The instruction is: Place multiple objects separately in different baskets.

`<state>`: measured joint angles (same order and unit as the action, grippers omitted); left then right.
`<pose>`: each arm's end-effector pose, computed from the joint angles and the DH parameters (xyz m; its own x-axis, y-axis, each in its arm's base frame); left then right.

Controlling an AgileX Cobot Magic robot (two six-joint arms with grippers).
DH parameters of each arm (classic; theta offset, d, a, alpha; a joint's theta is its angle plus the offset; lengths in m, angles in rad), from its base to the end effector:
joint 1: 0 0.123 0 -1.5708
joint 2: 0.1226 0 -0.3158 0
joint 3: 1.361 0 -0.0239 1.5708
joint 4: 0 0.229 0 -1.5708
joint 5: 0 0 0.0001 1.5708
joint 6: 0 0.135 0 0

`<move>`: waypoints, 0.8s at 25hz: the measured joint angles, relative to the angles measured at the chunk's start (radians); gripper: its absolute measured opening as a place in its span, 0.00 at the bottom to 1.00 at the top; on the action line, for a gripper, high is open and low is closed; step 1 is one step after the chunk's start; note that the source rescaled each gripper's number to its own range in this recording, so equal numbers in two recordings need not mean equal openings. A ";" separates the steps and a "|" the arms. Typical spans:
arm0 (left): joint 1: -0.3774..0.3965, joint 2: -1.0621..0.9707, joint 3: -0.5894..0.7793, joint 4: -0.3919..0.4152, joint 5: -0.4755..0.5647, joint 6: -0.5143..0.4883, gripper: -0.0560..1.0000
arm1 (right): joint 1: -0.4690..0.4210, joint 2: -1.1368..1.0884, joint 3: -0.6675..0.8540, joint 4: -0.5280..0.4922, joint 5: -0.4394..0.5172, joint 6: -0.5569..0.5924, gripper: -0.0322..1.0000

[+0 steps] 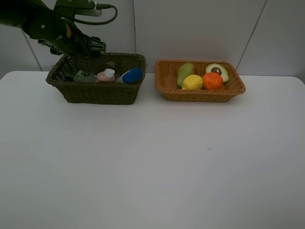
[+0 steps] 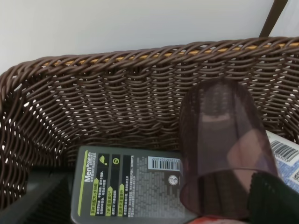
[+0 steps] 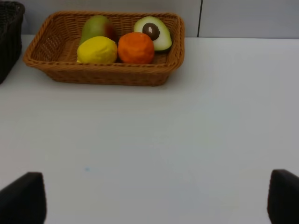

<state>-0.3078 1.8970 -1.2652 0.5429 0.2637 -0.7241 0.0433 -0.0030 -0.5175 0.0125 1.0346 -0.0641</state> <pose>0.4259 -0.1163 0.2160 -0.6925 0.0170 -0.7212 0.0744 0.9961 -0.0479 -0.0164 0.0007 0.2551 -0.4099 -0.0755 -0.9090 -0.0768 0.9959 -0.0481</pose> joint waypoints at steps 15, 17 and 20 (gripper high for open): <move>0.000 -0.285 0.180 -0.043 0.046 0.000 1.00 | 0.000 0.000 0.000 -0.001 0.000 0.000 1.00; 0.000 -0.365 0.233 -0.043 0.066 0.004 1.00 | 0.000 0.000 0.000 -0.001 0.000 0.000 1.00; 0.000 -0.491 0.321 -0.049 0.085 0.015 1.00 | 0.000 0.000 0.000 -0.001 0.000 0.000 1.00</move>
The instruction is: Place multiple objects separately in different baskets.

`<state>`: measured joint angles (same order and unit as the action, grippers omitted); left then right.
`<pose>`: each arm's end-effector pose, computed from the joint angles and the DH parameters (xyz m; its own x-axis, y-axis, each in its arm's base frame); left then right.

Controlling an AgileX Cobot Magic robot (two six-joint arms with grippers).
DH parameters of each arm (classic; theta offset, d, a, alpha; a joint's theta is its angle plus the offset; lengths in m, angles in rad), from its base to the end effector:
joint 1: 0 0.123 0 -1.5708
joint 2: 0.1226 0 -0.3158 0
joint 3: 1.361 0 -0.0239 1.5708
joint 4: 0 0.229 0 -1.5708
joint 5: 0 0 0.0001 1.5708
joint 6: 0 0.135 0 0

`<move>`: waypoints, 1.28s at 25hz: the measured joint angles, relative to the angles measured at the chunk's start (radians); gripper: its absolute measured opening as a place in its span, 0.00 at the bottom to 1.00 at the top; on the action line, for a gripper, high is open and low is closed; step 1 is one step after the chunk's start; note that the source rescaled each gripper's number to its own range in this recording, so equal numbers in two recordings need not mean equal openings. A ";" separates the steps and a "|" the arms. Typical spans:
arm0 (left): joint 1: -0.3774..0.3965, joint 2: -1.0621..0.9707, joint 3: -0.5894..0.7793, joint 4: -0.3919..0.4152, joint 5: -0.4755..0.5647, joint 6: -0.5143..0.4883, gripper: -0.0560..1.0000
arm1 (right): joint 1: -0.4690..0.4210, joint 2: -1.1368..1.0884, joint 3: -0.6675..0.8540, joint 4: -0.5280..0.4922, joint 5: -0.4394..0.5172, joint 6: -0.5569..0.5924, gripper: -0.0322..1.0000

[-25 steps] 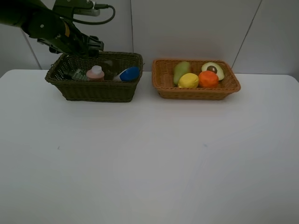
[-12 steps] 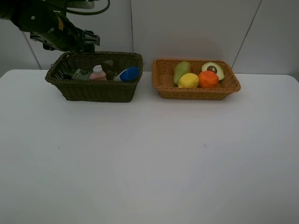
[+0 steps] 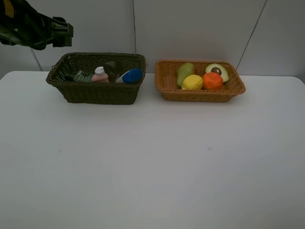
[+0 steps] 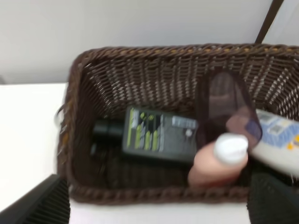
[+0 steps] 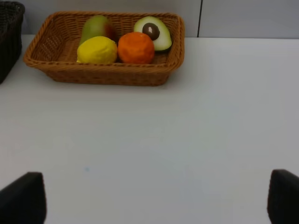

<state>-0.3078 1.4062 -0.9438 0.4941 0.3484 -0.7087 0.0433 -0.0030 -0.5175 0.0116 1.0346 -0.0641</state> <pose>0.3037 -0.0736 0.2925 -0.6281 -0.0465 -0.7767 0.0310 0.9959 -0.0847 -0.0164 0.0006 0.2551 -0.4099 -0.0760 -0.9090 -0.0763 0.9959 -0.0488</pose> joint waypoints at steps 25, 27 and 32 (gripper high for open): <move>0.000 -0.865 0.327 -0.382 0.521 0.468 1.00 | 0.000 0.000 0.000 0.001 0.000 0.000 1.00; 0.000 -0.912 0.329 -0.395 0.573 0.488 1.00 | 0.000 0.000 0.000 0.001 0.000 0.000 1.00; 0.000 -1.016 0.331 -0.439 0.658 0.553 1.00 | 0.000 0.000 0.000 0.001 0.000 0.000 1.00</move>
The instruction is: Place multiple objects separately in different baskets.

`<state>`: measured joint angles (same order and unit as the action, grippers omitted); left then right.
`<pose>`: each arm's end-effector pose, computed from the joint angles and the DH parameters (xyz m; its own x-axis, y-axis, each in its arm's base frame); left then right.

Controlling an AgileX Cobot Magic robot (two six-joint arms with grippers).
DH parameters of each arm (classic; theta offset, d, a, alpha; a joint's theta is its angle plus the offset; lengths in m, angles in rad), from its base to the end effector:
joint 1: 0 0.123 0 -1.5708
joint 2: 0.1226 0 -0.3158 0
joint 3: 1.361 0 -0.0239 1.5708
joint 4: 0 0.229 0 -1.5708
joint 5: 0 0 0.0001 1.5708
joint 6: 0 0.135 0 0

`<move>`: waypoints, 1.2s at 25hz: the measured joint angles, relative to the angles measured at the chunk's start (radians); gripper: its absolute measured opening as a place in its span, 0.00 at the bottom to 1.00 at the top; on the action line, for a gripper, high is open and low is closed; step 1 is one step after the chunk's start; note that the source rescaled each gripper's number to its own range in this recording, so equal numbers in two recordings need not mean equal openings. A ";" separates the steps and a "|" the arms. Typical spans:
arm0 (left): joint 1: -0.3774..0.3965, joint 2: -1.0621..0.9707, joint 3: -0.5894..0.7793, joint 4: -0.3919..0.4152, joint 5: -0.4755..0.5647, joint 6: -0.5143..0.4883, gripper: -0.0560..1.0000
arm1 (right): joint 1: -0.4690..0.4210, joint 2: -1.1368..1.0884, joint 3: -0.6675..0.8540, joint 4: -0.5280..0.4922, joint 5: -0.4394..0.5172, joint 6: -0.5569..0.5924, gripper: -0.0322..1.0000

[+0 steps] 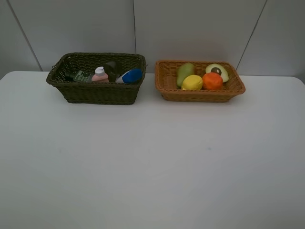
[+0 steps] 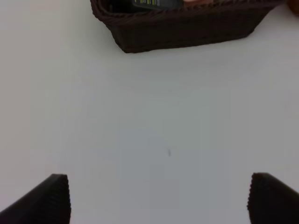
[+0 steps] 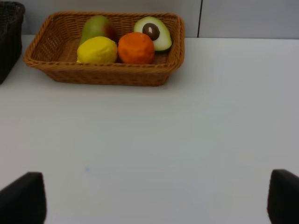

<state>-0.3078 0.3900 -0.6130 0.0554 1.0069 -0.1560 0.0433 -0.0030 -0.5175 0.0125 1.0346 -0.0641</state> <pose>0.0391 -0.0058 0.2840 -0.6400 0.0713 -0.7651 0.1893 0.9796 -0.0670 -0.0164 0.0007 0.2551 -0.4099 -0.0755 -0.9090 -0.0768 0.9959 -0.0481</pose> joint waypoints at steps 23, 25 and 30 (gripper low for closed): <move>0.002 -0.395 0.196 -0.046 0.059 0.060 1.00 | 0.000 0.000 0.000 0.001 0.000 0.000 1.00; 0.027 -0.395 0.196 -0.047 0.059 0.060 1.00 | 0.000 0.000 0.000 0.002 0.000 0.000 1.00; 0.172 -0.395 0.196 -0.049 0.059 0.060 1.00 | 0.000 0.000 0.000 0.002 0.000 0.000 1.00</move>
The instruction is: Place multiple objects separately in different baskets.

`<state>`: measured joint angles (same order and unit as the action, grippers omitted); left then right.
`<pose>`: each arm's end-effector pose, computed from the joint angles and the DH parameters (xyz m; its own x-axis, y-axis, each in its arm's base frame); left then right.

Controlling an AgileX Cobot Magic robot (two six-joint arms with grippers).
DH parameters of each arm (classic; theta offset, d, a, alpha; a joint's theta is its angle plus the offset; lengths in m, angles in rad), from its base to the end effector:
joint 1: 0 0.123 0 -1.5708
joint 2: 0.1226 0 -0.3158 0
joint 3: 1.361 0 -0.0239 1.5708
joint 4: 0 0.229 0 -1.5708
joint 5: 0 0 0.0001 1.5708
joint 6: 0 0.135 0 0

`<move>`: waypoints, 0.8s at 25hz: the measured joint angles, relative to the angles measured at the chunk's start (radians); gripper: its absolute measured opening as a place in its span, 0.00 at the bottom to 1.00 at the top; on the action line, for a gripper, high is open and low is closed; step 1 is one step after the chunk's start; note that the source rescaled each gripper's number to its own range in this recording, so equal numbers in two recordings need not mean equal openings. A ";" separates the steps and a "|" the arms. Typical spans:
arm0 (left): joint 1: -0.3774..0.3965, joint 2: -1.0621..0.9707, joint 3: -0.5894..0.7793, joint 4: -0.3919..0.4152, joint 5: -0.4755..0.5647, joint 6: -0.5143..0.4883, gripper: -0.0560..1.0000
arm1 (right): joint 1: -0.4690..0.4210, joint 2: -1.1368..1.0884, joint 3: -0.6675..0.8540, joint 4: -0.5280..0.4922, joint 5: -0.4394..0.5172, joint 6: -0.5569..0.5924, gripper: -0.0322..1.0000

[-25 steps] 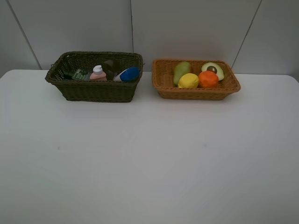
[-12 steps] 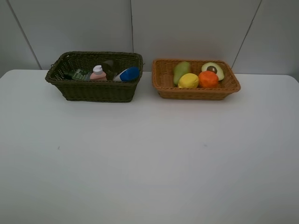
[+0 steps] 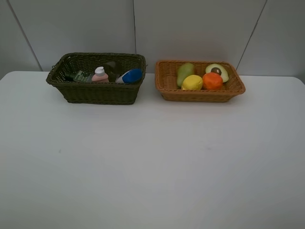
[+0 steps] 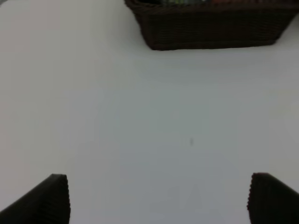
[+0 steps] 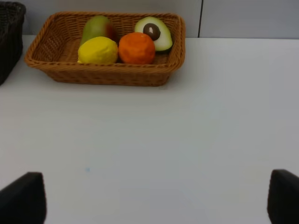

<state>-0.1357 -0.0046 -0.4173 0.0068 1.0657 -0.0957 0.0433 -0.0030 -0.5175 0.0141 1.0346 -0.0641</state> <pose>-0.0105 0.0022 0.2213 -0.5332 -0.0203 -0.8457 0.0814 0.9938 -0.0752 -0.0164 0.0009 0.2551 -0.4099 -0.0747 -0.9091 -0.0777 0.9959 -0.0468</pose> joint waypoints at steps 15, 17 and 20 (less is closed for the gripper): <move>0.021 0.000 0.000 0.000 0.000 0.022 1.00 | 0.000 0.000 0.000 0.000 0.000 0.000 1.00; 0.021 0.000 0.000 0.000 0.000 0.022 1.00 | 0.000 0.000 0.000 0.000 0.000 0.000 1.00; 0.021 0.000 0.000 0.000 0.000 0.022 1.00 | 0.000 0.000 0.000 0.000 0.000 0.000 1.00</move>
<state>-0.1147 -0.0046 -0.4173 0.0068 1.0657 -0.0739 0.0433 -0.0030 -0.5175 0.0144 1.0346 -0.0641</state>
